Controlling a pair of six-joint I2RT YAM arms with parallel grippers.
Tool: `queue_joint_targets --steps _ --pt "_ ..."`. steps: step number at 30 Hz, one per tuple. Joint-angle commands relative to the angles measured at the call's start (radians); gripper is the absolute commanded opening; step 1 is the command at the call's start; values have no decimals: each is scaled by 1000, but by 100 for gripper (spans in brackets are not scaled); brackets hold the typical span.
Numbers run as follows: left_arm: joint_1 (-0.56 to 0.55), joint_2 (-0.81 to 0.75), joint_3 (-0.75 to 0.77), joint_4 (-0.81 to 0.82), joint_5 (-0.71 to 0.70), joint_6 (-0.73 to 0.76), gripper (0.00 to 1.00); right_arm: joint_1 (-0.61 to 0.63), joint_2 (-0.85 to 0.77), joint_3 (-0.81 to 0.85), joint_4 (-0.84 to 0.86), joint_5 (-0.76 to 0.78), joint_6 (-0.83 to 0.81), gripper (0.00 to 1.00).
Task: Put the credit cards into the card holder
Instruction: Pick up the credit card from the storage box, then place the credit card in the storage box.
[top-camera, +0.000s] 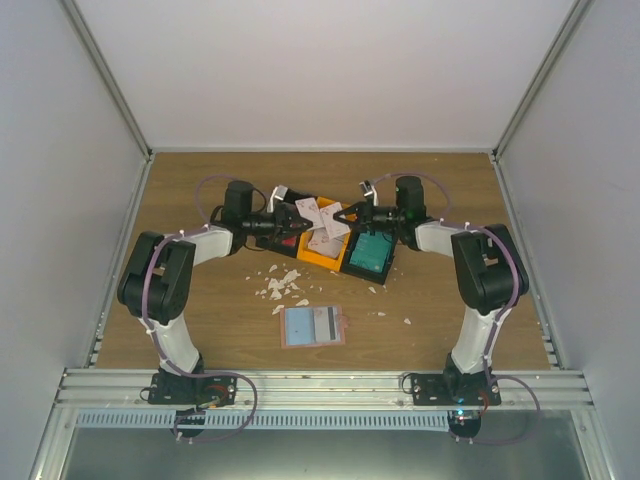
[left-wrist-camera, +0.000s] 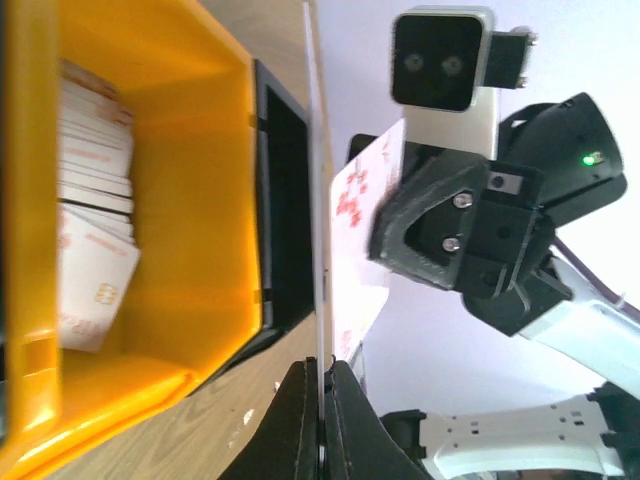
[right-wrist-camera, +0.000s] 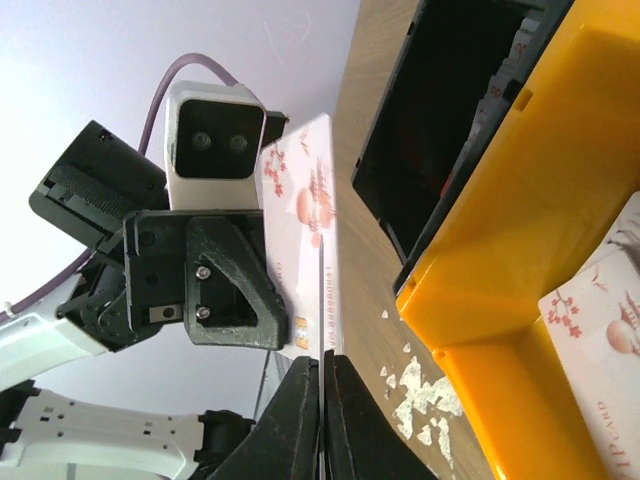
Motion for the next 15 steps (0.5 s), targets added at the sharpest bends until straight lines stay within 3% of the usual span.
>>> queue_joint_targets --steps 1,8,15 --pt "17 -37 4 -110 -90 107 0 -8 16 63 -114 33 -99 2" --pt "28 -173 -17 -265 -259 200 0 59 0 202 -506 270 -398 1" --pt "26 -310 -47 -378 -372 260 0 148 33 305 -713 457 -584 5"
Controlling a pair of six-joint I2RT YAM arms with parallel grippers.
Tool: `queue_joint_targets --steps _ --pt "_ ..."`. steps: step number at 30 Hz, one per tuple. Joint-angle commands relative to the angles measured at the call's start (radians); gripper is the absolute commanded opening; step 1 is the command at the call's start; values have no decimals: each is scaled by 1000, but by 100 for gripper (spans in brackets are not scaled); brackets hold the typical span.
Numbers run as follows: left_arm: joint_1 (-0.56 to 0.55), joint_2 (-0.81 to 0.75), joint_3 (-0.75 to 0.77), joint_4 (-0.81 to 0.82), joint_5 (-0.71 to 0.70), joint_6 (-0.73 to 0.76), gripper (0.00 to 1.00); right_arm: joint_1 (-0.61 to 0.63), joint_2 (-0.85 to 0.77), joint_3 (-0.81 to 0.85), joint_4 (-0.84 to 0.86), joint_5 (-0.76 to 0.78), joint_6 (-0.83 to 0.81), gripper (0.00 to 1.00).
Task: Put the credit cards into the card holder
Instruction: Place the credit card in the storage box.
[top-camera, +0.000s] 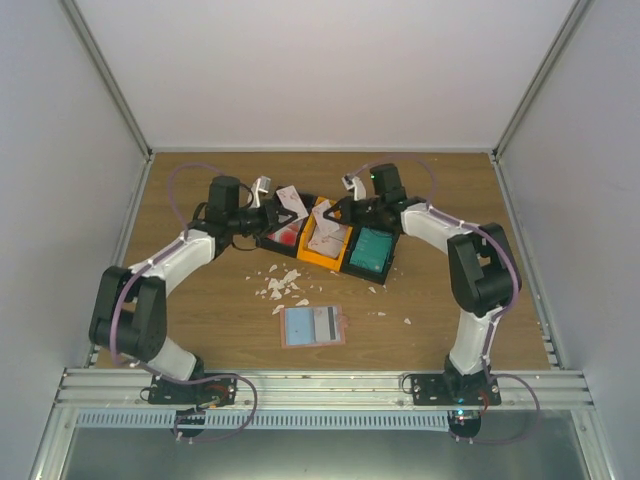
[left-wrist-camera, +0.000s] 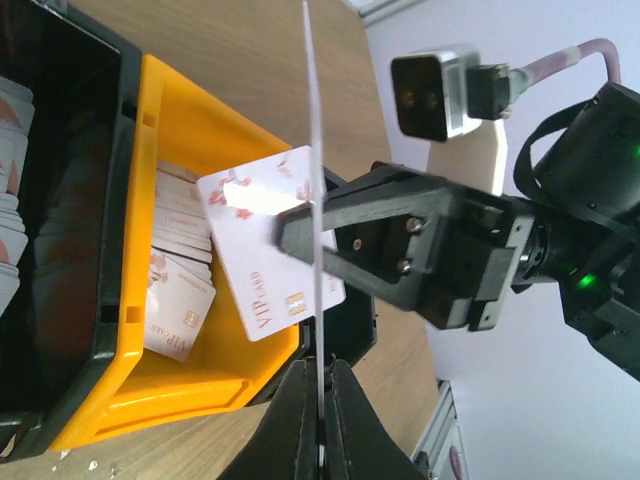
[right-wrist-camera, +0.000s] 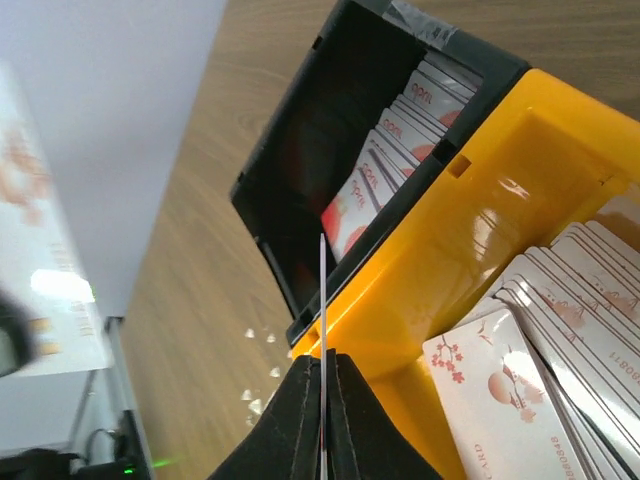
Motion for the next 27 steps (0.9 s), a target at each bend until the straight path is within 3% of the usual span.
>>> queue_joint_targets --steps 1,4,11,17,22,27 --pt "5 -81 -41 -87 -95 70 0 64 32 80 -208 164 -189 6" --pt "5 -121 -63 -108 -104 80 0 91 47 125 -293 252 -235 9" --pt "5 -193 -115 -118 -92 86 0 99 -15 146 -350 461 -227 34" --pt "-1 -226 -139 -122 -89 85 0 115 -93 134 -350 556 -199 35" --pt "-21 -260 -165 -102 -76 95 0 136 -198 47 -299 450 -200 36" --pt "-65 -325 -213 8 31 84 0 136 -415 -148 -76 166 -109 53"
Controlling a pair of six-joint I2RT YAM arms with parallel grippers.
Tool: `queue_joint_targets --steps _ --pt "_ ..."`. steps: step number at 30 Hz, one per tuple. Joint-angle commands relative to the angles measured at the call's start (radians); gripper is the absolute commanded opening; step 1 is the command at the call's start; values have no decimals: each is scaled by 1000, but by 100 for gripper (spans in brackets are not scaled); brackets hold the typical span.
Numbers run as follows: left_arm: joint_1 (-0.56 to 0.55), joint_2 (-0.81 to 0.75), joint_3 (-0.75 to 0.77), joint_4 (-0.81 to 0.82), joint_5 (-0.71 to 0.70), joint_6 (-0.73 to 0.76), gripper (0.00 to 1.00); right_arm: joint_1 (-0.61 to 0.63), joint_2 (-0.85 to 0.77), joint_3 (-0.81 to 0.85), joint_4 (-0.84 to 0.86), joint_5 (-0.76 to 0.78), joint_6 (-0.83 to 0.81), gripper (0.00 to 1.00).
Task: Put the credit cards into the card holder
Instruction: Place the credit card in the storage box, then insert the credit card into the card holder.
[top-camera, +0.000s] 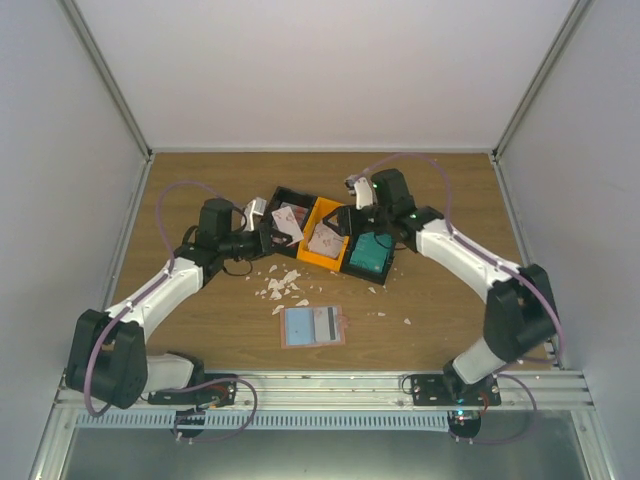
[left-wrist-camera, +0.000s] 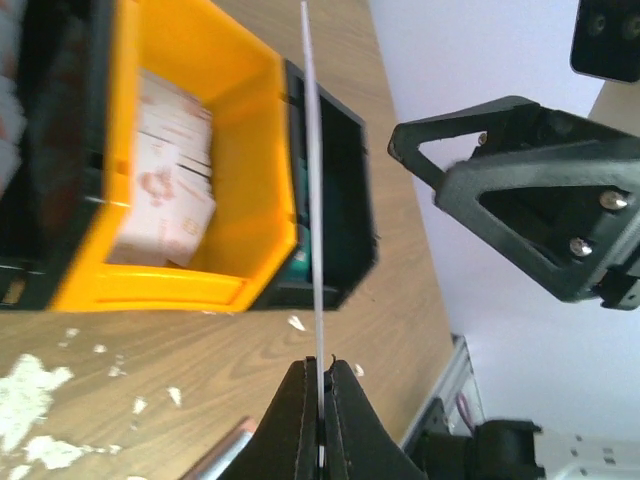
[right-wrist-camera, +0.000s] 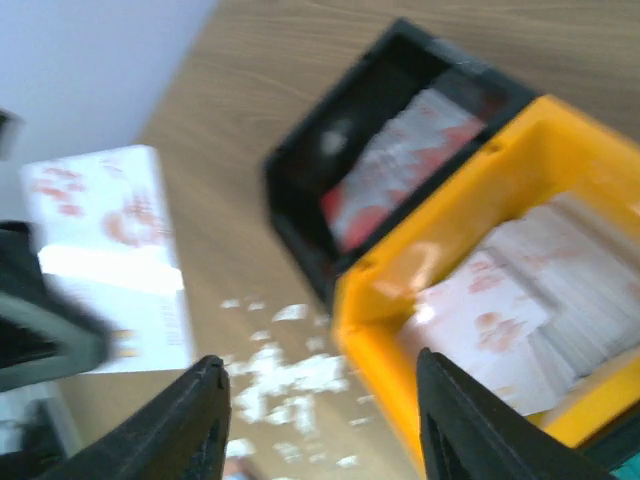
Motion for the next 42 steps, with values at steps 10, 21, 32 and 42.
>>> queue_joint_targets --steps 10,21,32,42 --pt "-110 -129 -88 357 315 -84 0 6 -276 -297 450 -452 258 62" --pt "-176 -111 -89 348 339 -80 0 8 -308 -382 600 -548 351 7" --pt "-181 -225 -123 -146 -301 9 71 32 -389 -522 420 -249 342 0" --pt "-212 -244 -357 -151 -393 -85 58 252 -294 -730 542 -50 544 1"
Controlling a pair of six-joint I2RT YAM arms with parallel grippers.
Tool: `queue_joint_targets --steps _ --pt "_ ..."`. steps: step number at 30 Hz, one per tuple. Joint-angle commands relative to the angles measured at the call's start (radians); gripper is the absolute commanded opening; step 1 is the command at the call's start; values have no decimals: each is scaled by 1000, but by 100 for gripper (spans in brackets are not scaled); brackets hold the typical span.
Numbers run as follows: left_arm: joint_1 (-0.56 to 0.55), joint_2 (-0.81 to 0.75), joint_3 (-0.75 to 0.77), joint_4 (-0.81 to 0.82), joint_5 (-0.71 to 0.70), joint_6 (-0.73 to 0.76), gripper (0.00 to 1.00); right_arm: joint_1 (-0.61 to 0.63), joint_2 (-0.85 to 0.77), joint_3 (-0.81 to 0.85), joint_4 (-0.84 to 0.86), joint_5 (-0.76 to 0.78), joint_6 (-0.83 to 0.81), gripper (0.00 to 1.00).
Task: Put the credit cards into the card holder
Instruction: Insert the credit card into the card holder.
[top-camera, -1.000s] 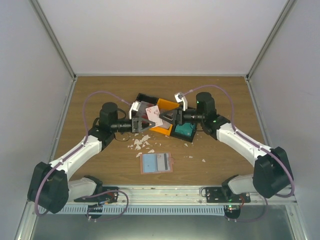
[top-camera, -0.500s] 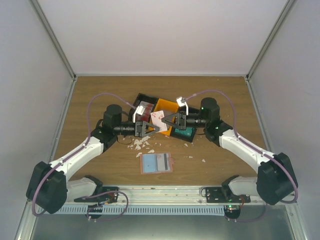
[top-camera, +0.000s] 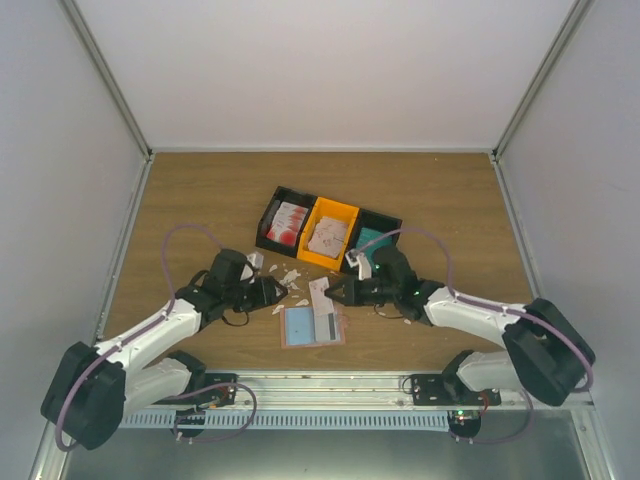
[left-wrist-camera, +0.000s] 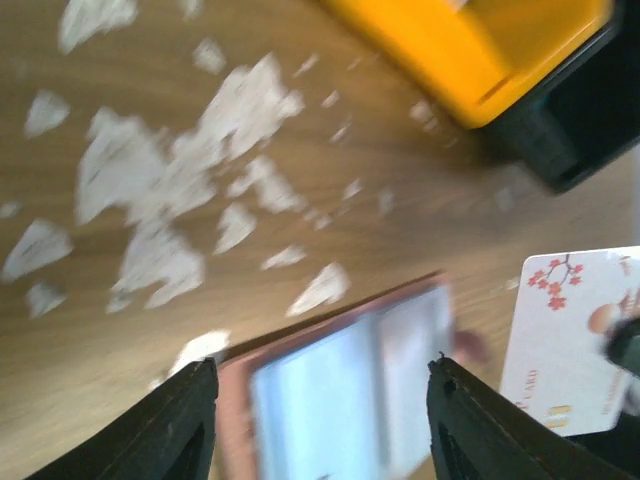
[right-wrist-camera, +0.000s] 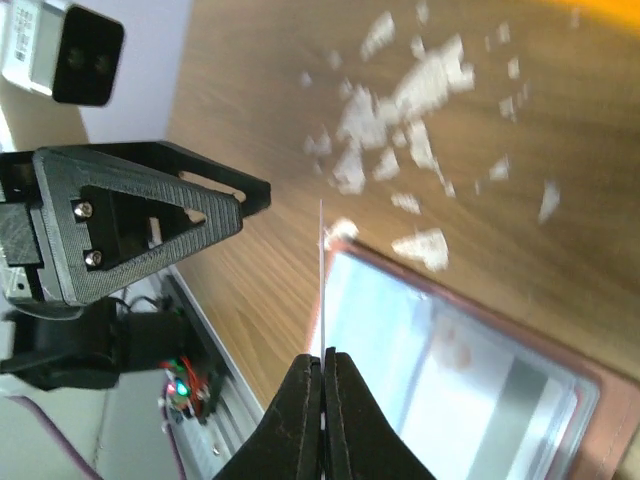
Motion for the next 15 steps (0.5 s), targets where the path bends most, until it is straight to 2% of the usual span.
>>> queue_joint_targets --steps 1,5,12,15 --pt "-36 7 -67 5 -70 -42 57 87 72 -50 87 115 106 0" --pt "-79 5 -119 30 -86 -89 46 128 104 -82 123 172 139 0" --pt "-158 19 -190 78 -100 -165 39 162 153 -135 202 202 179 0" --pt "-178 24 -205 92 -97 -185 32 176 175 -155 256 179 186 0"
